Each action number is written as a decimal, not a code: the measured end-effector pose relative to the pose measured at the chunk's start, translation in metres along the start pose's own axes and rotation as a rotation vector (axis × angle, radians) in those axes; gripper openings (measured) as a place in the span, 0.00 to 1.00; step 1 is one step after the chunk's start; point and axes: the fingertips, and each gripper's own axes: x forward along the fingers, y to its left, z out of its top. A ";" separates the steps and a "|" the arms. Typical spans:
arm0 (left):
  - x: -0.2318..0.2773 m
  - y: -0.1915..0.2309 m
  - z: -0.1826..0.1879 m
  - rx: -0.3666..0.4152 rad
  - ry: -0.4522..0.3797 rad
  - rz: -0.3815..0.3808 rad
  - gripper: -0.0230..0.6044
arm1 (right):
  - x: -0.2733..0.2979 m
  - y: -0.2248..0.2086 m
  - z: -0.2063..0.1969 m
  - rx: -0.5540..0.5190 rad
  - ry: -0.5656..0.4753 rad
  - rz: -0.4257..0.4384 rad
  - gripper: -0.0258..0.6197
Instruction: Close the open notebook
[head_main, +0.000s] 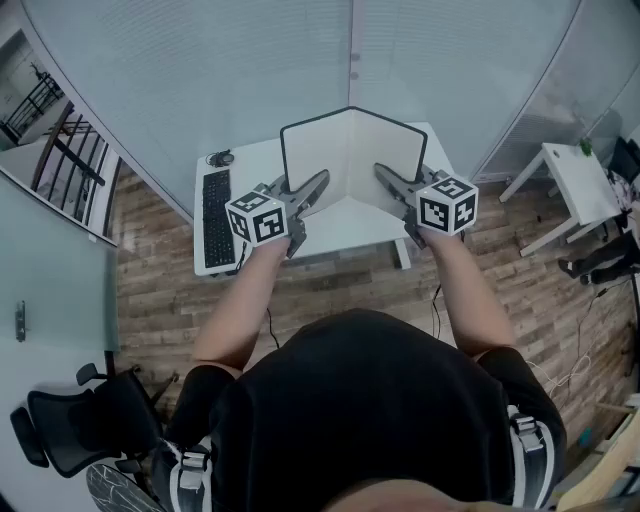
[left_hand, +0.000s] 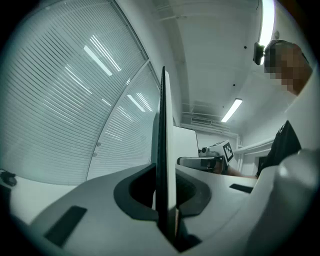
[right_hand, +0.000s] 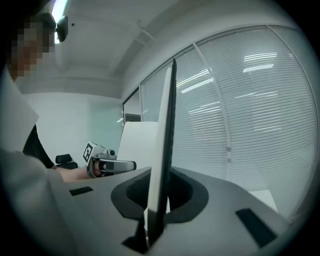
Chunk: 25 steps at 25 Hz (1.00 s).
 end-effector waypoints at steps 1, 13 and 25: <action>-0.001 0.000 0.002 0.000 -0.001 0.001 0.11 | 0.001 0.001 0.001 -0.001 -0.005 0.000 0.14; -0.014 0.006 -0.005 -0.034 0.011 -0.005 0.11 | 0.010 0.008 -0.008 0.033 -0.027 -0.028 0.14; -0.014 0.013 -0.002 -0.083 0.000 -0.032 0.11 | 0.017 0.004 -0.011 0.060 -0.042 -0.054 0.14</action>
